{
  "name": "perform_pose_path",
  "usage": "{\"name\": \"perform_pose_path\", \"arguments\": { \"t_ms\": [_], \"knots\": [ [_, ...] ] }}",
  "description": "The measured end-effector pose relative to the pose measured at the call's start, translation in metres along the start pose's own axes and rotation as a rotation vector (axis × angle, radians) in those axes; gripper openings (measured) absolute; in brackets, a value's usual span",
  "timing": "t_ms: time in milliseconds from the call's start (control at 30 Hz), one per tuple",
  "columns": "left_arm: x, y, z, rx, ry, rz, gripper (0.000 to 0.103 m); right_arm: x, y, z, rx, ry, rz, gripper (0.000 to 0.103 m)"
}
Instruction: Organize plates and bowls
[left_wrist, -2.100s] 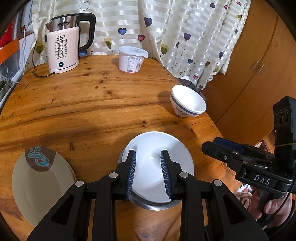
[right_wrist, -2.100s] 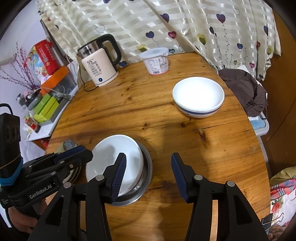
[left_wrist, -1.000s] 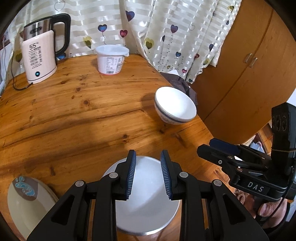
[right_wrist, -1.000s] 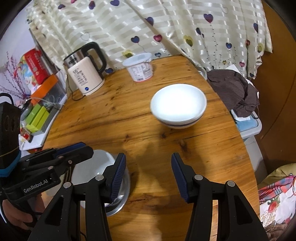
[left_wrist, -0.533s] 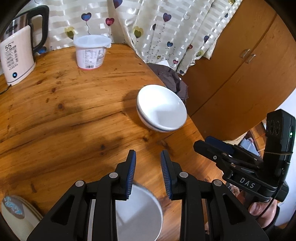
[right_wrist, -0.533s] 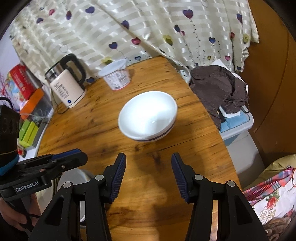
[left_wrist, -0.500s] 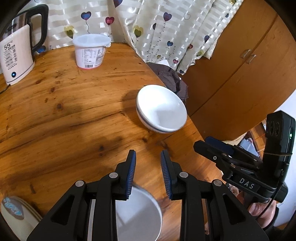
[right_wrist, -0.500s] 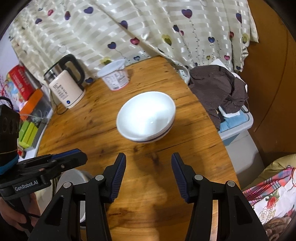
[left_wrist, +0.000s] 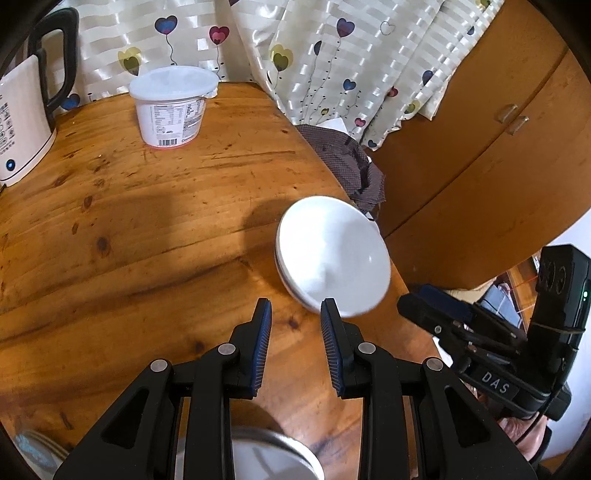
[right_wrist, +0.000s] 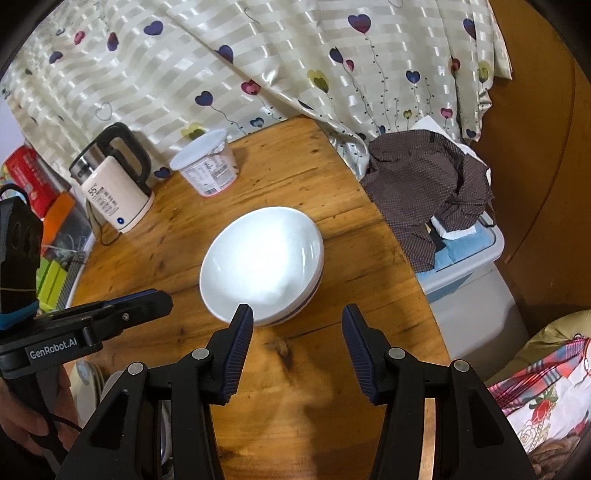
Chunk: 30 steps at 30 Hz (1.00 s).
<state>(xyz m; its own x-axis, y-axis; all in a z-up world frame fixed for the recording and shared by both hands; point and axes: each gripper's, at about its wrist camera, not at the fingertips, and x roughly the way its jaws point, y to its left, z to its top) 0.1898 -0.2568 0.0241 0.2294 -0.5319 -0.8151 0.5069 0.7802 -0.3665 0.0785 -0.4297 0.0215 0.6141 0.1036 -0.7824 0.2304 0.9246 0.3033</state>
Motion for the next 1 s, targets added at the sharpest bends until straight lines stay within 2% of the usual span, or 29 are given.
{"name": "perform_pose_path", "arguments": {
  "t_ms": [467,1000],
  "knots": [
    [0.036,0.000,0.025,-0.012,0.044,-0.020,0.029,0.031,-0.013,0.018,0.012,0.036,0.009,0.028],
    [0.056,0.002,0.026,0.001,0.074,-0.017,0.029,0.050,-0.010,0.022,0.006,0.058,0.022,0.024]
  ]
}}
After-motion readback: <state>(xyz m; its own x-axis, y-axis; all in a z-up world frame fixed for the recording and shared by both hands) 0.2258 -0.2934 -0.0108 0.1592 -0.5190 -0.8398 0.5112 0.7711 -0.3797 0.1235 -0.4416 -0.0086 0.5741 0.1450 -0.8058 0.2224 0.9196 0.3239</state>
